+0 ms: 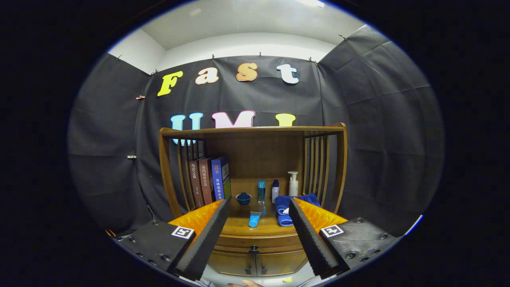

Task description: Pull open the drawer, take out the items inside it, and place them on the countertop above the cabinet.

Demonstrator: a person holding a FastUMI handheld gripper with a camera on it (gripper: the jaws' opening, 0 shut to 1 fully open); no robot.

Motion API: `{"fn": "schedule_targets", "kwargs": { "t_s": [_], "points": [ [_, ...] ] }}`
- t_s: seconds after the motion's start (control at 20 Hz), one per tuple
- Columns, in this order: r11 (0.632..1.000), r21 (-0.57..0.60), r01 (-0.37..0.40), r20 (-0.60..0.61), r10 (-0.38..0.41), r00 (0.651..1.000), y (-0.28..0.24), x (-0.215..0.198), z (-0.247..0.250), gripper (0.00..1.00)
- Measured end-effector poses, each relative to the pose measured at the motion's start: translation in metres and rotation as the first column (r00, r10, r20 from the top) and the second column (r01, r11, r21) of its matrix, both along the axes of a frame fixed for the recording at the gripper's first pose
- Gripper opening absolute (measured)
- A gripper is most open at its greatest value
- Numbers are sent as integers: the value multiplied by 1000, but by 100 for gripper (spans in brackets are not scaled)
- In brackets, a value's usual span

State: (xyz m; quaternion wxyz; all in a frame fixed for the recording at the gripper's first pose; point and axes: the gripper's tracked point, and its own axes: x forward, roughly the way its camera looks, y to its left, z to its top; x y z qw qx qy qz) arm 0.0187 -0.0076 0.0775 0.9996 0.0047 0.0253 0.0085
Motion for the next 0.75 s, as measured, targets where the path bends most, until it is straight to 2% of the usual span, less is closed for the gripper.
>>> {"fn": "schedule_targets", "kwargs": {
  "t_s": [0.75],
  "points": [
    [1000, 4, 3, -11, -3, 1000, -5, 2, -4, 100]
  ]
}}
